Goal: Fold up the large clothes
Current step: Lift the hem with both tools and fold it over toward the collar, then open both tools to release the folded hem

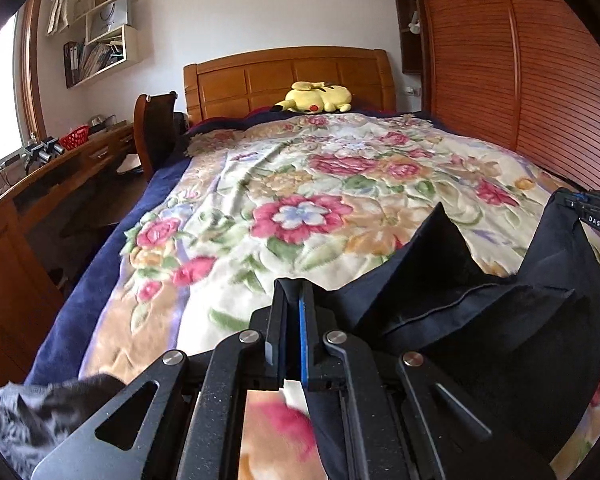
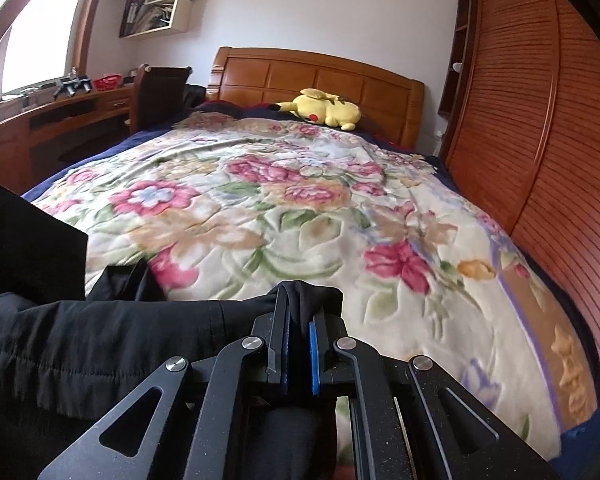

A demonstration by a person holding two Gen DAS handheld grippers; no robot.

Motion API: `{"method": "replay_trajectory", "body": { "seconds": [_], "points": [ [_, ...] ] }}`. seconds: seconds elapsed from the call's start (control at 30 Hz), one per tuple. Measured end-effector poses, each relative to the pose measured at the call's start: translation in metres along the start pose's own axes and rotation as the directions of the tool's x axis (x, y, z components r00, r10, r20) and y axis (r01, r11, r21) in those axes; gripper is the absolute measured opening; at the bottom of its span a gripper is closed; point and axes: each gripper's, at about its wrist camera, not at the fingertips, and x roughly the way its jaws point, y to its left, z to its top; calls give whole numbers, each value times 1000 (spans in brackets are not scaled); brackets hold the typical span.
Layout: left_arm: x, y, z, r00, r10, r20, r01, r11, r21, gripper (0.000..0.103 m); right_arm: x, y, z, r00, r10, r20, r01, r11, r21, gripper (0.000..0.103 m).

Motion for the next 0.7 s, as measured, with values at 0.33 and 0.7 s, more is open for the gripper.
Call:
{"method": "replay_trajectory", "body": {
  "seconds": [0.33, 0.7],
  "points": [
    [39, -6, 7, 998, 21, -55, -21, 1000, -4, 5, 44, 15, 2, 994, -55, -90, 56, 998, 11, 7],
    [28, -7, -10, 994, -55, -98, 51, 998, -40, 45, 22, -7, -7, 985, 122, -121, -96, 976, 197, 55]
  ]
}}
